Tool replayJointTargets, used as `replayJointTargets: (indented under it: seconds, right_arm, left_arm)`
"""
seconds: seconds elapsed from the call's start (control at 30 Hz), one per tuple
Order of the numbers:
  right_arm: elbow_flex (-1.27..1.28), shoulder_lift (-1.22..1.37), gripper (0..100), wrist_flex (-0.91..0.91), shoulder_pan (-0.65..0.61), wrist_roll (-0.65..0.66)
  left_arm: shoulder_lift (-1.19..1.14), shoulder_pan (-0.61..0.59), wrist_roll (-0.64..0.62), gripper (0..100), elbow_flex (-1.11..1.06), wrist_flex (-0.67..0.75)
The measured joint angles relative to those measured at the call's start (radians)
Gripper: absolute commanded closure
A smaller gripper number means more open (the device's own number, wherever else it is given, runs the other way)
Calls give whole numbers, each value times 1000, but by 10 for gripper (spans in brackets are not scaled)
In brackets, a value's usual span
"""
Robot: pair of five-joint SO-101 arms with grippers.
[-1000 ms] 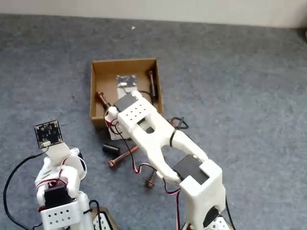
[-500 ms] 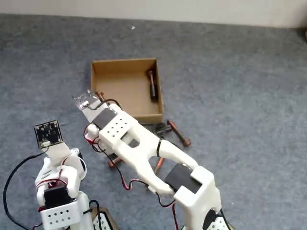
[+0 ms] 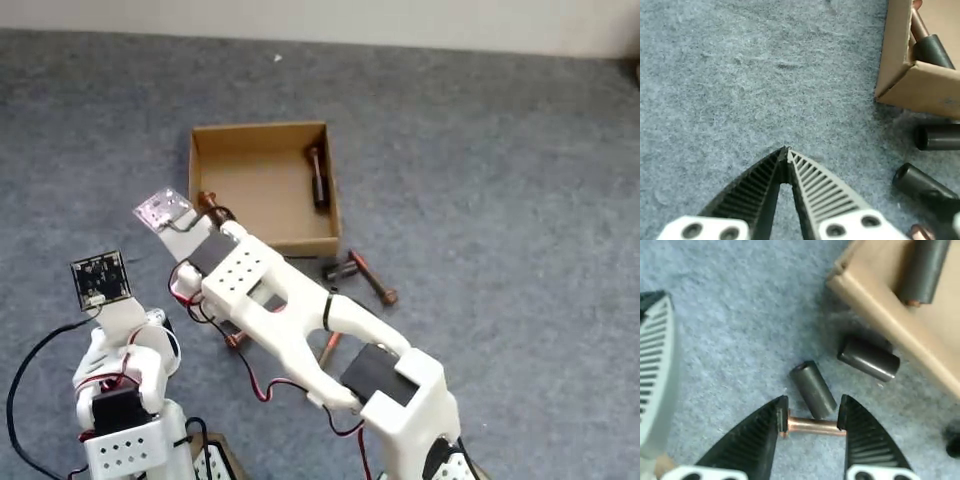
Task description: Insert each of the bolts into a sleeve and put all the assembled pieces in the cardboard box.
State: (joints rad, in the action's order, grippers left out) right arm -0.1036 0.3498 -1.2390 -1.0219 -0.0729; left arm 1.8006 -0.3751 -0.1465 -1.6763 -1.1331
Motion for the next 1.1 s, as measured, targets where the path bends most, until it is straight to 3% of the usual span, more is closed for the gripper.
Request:
replayJointTargets:
  seconds: [0.33,0.5,0.77,1.1]
  right_arm:
    - [-41,186,839,6,-2,2]
    - [-57,192,998,6,26,2]
    - [-86,189,995,-58,83,2]
    - [-84,-107,995,-284,233,2]
  left_arm:
    - [0,0,0,993,0,0]
    - [0,0,0,993,0,3]
    - [0,0,0,993,0,3]
    - [0,0,0,993,0,3]
